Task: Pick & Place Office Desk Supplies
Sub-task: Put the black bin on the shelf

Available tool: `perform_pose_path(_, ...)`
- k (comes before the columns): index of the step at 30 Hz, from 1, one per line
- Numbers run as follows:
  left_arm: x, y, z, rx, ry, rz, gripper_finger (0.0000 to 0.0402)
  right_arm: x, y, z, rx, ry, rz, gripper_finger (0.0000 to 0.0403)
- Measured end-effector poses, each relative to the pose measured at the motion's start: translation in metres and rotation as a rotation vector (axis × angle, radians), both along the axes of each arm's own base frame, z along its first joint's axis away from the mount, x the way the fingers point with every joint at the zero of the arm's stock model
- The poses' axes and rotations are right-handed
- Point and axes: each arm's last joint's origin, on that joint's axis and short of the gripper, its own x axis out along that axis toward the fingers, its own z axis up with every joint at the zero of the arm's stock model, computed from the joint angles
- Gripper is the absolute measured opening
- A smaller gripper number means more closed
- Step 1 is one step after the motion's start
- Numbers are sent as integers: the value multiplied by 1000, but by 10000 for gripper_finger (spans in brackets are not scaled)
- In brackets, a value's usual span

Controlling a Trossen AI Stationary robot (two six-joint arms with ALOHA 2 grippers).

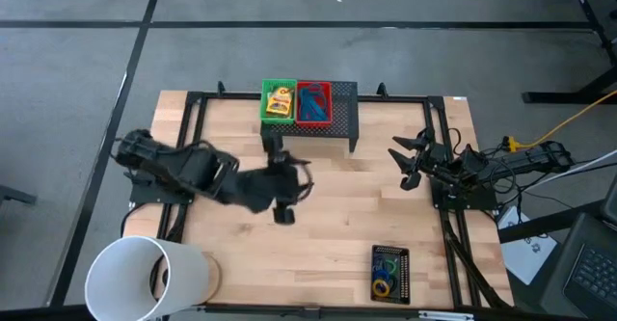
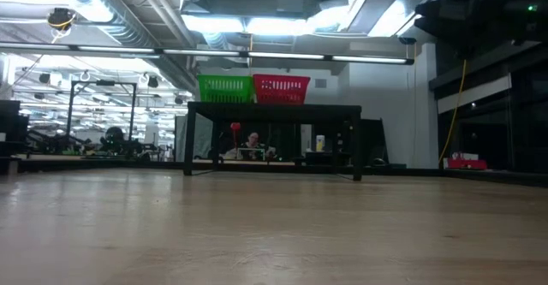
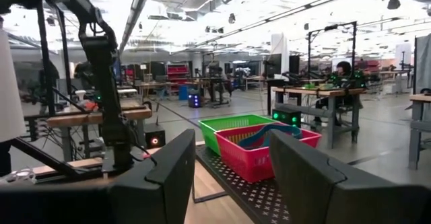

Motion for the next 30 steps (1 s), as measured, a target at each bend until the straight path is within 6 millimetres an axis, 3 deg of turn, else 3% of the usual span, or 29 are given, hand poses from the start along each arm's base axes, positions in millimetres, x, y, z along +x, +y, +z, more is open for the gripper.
perform_pose_path(6,-15,21,-45,-49,-178,-117,209,0,0,1,-2,-8,-1,189)
perform_pose_path(11,-57,43,-88,-134,-284,-110,209,1,1,-2,-14,20,21,189)
perform_pose_path(16,-90,39,-142,-150,-316,-113,210,5,7,-14,37,113,241,189)
perform_pose_path(21,-111,40,-177,-132,-327,-91,210,7,14,-5,163,96,483,189)
perform_pose_path(30,-129,37,-245,-172,-428,-97,210,34,25,-3,219,473,333,189)
